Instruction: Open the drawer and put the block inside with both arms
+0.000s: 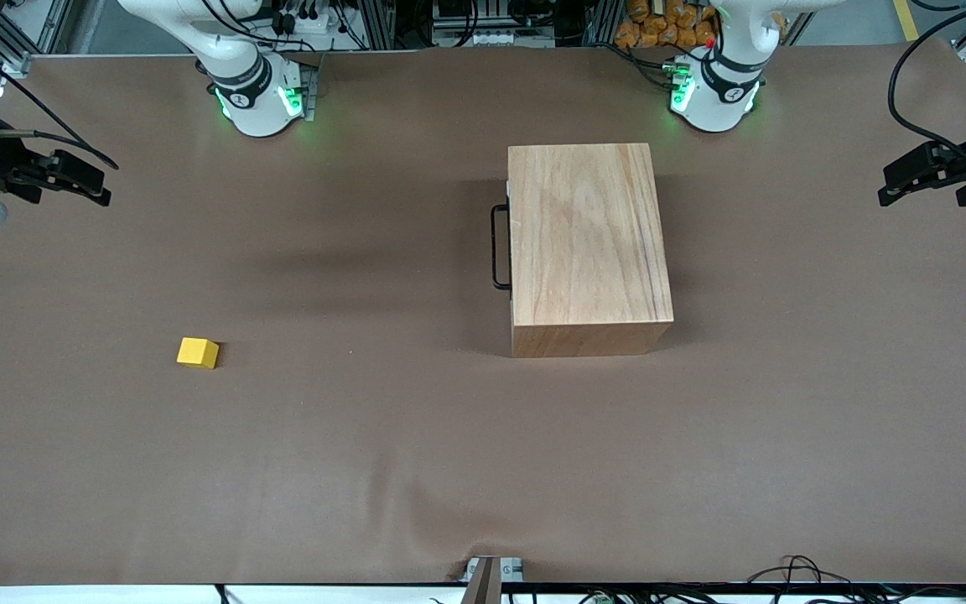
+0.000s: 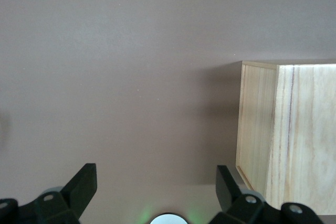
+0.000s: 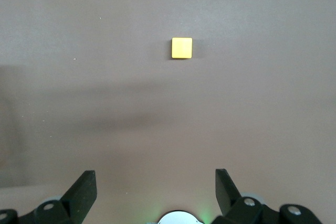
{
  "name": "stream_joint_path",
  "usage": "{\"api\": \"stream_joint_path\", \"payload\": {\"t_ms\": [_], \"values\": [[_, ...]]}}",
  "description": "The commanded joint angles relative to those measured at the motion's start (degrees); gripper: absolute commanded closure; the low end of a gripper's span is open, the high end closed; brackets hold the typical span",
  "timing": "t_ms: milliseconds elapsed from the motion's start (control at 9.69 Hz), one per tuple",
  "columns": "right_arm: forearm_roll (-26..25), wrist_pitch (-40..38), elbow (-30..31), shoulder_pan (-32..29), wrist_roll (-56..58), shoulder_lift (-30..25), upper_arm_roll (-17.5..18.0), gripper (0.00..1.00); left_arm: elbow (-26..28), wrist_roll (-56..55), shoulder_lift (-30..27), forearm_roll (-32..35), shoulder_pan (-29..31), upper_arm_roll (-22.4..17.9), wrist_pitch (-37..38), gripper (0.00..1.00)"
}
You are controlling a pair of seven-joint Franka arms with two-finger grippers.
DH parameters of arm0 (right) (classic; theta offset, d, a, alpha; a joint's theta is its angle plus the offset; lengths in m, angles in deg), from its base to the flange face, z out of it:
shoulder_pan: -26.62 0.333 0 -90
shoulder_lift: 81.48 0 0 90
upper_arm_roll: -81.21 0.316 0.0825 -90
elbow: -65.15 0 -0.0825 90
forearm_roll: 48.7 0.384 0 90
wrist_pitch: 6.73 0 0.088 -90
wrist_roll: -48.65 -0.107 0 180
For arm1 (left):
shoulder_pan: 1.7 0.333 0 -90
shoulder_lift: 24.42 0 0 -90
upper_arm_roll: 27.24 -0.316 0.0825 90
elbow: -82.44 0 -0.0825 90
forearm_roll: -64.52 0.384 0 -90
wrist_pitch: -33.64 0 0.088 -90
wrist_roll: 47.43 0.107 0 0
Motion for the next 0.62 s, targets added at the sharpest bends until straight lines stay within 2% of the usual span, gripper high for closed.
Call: {"api": "stream_joint_path", "payload": {"t_ms": [0,516], "values": [[-0.4,0.1,-0.2,0.1,0.2,0.0,-0.1,0.0,-1.9,0.2,1.1,1.0,0.0,0.2,1.1,0.0],[-0.4,0.2,-0.2,0.0,0.2,0.1,-0.1,0.0,-1.9,0.2,3.0,-0.7,-0.9,0.5,1.1,0.0]]}}
